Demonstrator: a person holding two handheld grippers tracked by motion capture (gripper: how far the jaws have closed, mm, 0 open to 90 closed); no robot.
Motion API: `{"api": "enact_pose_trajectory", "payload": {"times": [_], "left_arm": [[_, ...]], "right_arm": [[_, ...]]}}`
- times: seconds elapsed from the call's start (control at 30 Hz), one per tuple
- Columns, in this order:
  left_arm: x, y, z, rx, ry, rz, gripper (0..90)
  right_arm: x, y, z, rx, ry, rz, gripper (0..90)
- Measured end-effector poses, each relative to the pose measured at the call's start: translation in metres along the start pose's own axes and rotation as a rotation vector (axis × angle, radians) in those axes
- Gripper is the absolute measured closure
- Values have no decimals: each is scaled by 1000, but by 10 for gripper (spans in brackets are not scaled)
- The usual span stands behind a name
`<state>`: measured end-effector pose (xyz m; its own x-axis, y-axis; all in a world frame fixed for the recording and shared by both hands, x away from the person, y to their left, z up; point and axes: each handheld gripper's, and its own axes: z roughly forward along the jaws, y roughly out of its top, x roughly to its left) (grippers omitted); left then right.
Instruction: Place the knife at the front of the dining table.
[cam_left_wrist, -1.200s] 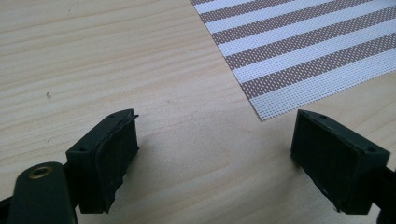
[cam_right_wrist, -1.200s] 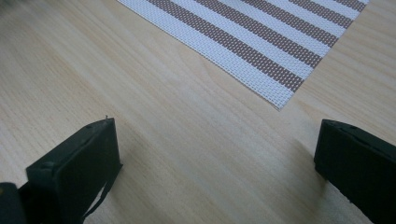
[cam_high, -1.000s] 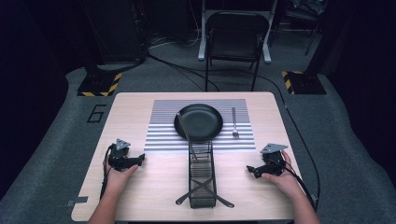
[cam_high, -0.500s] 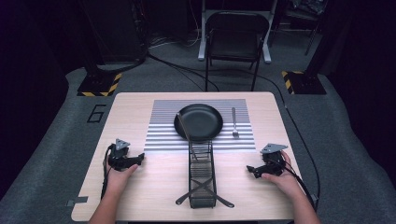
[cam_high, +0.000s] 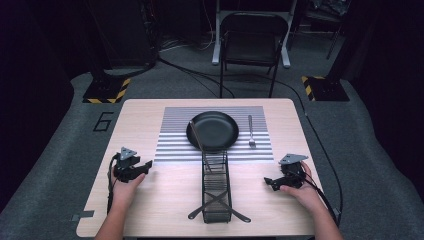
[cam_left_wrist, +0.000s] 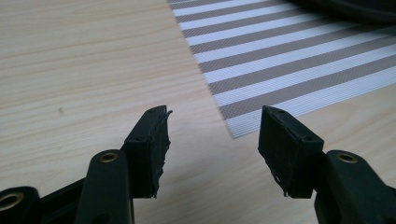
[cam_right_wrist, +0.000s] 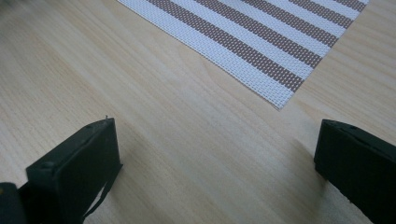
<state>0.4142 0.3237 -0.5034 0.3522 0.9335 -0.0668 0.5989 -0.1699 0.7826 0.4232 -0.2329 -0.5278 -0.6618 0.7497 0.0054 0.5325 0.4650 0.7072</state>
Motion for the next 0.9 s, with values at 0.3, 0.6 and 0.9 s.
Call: {"api": "enact_pose_trajectory", "payload": {"times": [0.3,0.6,0.9], "left_arm": [[-15,7,-6,5,-34,28,435],[-34,19,-16,-5,-87,27,458],[-59,30,-13,4,-118,65,459]], "right_arm": [[0,0,0,0,0,0,0],[0,0,0,0,0,1,0],[0,0,0,1,0,-2,0]]}}
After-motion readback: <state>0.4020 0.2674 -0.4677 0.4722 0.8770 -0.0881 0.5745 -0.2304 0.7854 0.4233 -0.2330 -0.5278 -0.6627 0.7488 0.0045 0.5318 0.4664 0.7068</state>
